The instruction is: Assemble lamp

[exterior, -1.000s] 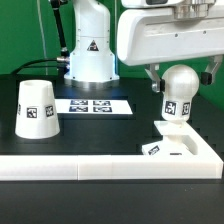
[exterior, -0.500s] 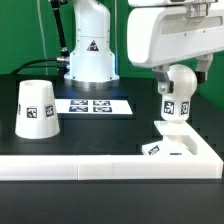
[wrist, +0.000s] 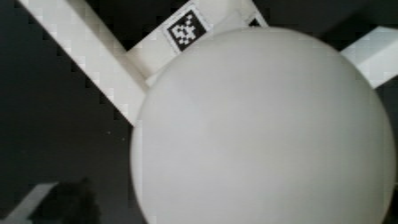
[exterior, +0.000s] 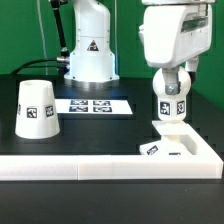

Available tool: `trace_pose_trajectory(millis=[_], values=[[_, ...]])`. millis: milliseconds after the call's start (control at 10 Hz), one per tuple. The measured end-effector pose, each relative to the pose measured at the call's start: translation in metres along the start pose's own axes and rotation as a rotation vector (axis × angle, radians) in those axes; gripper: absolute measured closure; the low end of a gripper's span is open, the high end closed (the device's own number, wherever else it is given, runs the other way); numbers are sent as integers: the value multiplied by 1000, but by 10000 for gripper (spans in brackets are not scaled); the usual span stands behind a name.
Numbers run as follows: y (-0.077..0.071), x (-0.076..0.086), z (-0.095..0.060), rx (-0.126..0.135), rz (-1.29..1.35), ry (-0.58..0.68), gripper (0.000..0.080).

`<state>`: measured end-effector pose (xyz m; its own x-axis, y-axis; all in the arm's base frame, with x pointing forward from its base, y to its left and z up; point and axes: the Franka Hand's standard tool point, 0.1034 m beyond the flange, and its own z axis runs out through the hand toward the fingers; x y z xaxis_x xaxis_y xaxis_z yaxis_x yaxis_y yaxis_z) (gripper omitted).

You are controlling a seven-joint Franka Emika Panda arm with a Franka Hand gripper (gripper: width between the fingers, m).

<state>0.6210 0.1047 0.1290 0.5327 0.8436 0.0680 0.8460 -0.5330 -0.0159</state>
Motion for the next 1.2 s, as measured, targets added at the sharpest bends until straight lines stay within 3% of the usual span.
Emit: trace_pose_trajectory(millis=[500,900,1000,1200], values=[[3,-5,0,-11,-369,-21,101],[4,-8,3,-11,-474,-34,101],[4,-9,3,-9,-474,-35,215],[4,-9,3,-9,-473,-35,222]])
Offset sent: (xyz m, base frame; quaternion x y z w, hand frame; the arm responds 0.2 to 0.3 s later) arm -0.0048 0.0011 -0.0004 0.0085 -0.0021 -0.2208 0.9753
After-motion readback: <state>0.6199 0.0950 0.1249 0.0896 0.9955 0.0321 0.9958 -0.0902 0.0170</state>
